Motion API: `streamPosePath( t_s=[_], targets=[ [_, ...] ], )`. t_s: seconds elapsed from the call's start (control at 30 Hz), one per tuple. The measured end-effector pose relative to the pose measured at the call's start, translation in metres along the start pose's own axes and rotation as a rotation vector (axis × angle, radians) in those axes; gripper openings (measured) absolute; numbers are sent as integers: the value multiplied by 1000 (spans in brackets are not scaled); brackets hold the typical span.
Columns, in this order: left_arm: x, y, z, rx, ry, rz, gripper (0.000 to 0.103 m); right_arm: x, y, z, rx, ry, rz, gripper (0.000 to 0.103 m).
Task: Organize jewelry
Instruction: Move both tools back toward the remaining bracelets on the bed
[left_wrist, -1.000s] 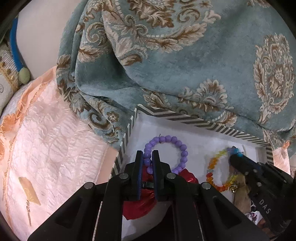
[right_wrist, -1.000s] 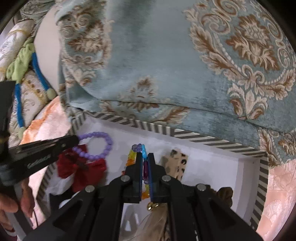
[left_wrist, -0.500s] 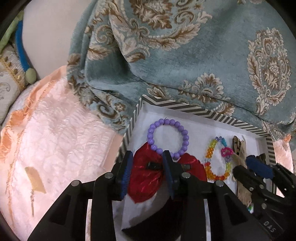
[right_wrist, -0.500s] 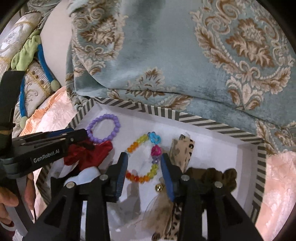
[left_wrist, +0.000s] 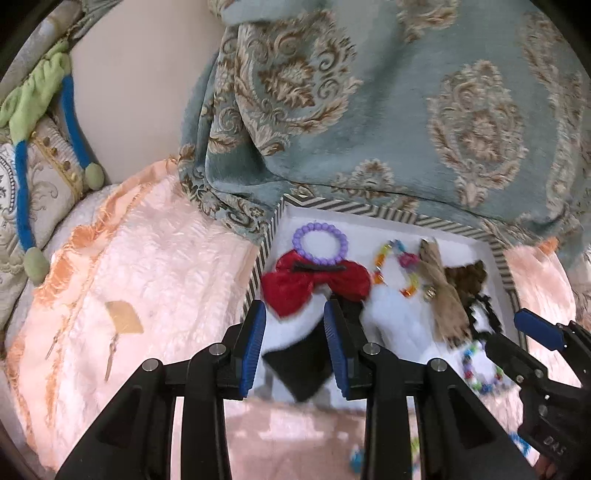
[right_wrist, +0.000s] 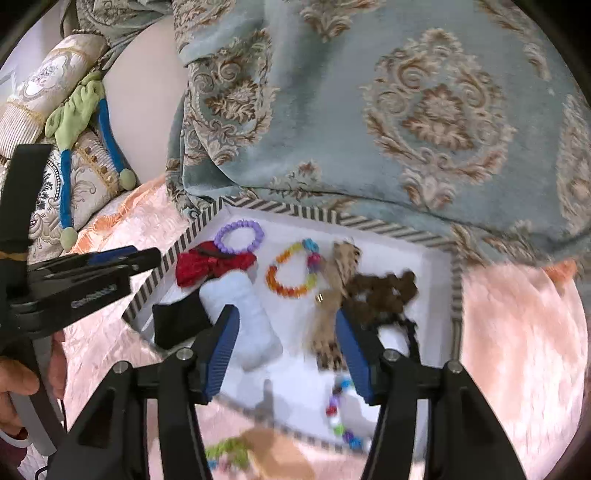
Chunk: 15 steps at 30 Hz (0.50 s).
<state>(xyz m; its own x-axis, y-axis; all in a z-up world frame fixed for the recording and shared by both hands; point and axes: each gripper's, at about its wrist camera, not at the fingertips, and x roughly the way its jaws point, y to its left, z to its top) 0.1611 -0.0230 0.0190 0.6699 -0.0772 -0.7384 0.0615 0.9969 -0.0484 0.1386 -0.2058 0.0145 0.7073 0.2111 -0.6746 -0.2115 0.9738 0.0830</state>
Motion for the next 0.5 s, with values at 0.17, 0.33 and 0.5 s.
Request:
streamPosePath(
  t_s=[0.17,0.33,0.5],
  targets=[
    [-28,-7,-22,2,-8,-19,16,-28,2,-24,45,-11,-15,60],
    [-49,-15,-41,12,-12,-26,16,-55,4,-41,59,-27,-36,63],
    [-71,-21,-57,10,-34,-25,16,-79,4,-54,71,-39,-47,64]
  ],
)
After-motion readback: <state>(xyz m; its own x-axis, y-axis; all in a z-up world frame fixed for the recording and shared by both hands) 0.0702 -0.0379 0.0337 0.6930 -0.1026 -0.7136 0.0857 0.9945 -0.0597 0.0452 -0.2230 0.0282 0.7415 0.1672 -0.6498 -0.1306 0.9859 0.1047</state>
